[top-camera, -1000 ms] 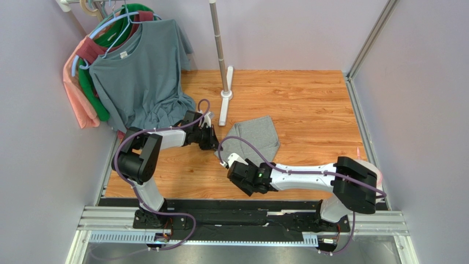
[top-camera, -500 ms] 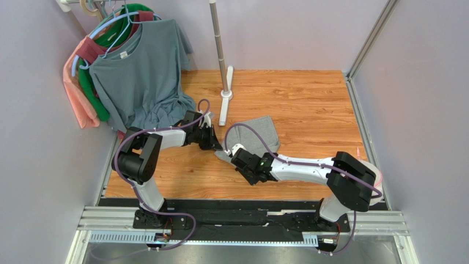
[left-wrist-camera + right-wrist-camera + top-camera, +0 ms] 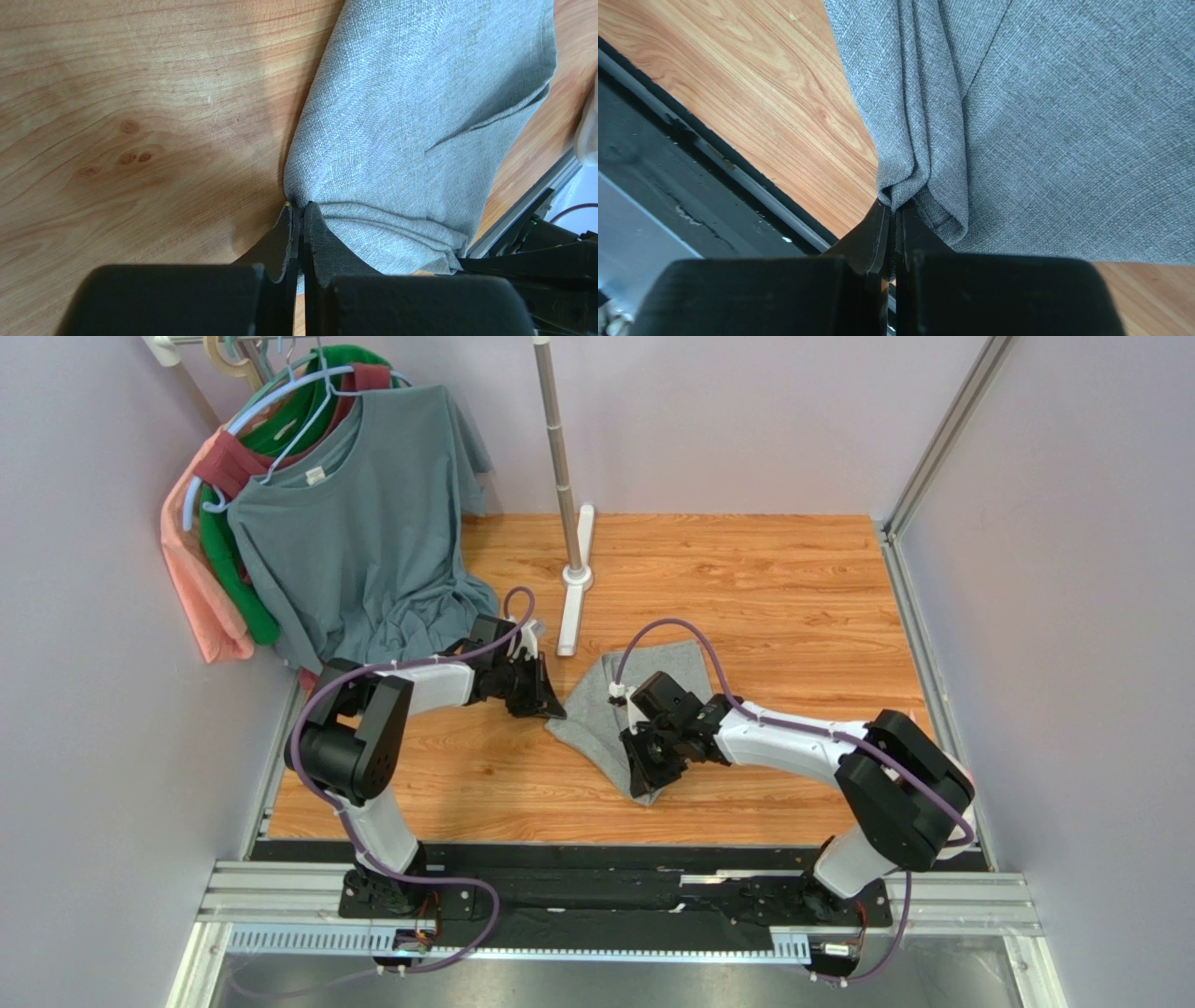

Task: Fold the napkin, place the utensils inside, and roll it up
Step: Roll the napkin with the utensil

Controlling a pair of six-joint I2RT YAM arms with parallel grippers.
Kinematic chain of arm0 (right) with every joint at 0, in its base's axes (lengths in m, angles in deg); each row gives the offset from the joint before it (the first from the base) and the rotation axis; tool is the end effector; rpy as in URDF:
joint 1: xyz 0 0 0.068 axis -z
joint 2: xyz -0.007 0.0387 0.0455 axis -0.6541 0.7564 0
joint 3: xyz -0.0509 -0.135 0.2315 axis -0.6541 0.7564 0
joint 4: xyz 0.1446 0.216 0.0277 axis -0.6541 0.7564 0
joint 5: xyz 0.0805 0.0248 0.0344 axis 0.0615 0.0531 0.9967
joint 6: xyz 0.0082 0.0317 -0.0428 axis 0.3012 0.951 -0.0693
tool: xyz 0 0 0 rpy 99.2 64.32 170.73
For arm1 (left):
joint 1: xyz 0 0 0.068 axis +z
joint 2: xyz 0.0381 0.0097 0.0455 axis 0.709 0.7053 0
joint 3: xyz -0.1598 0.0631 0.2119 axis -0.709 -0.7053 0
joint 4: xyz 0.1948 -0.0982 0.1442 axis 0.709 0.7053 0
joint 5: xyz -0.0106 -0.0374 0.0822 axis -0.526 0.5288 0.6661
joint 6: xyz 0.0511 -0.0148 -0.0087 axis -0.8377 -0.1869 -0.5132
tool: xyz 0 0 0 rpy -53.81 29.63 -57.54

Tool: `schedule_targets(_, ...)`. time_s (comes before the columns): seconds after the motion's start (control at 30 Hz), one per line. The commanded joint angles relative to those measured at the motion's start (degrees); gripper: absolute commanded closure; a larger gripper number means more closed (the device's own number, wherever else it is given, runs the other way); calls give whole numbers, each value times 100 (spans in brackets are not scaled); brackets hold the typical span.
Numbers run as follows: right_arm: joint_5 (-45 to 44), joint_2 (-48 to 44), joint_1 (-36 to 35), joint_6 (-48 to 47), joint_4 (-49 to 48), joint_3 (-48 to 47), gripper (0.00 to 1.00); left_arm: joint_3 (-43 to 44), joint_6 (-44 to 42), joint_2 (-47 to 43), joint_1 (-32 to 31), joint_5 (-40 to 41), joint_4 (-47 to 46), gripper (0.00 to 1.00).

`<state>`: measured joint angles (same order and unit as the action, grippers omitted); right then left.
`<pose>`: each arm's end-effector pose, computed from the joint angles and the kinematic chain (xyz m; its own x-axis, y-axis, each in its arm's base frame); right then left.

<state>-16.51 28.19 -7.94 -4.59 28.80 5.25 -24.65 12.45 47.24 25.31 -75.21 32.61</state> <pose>0.1806 0.2202 0.1627 -0.8251 -0.4803 -0.2974 -0.5622 0.7496 0.3492 0.3032 -0.1276 0.1336 -0.9485 -0.0982 -0.3010 0.1141 0.7809 -0.6142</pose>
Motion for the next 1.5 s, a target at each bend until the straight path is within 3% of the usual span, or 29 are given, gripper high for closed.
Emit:
schedule_targets(0.0,541,132,10,535,555,489,100,-140,-296,212,103,1102,692,100)
schedule_targets(0.27,59,44,10,1274,476,1007,98,-113,-349,274,94,1085,692,100)
schedule_targets(0.57,-522,-535,10,1520,801,1035,64,-61,-428,300,103,1067,736,100)
schedule_targets(1.23,-1341,-1529,-200,1600,1680,718,51,-34,-445,336,103,1032,744,100)
schedule_targets(1.3,-1401,-1704,-480,1590,1785,605,45,-43,-445,336,103,1032,753,100)
schedule_targets(1.33,-1428,-1740,-569,1591,1864,578,33,-43,-445,336,103,1032,753,100)
schedule_targets(1.47,-1725,-1793,-693,1731,1909,647,31,-25,-445,344,103,1041,753,100)
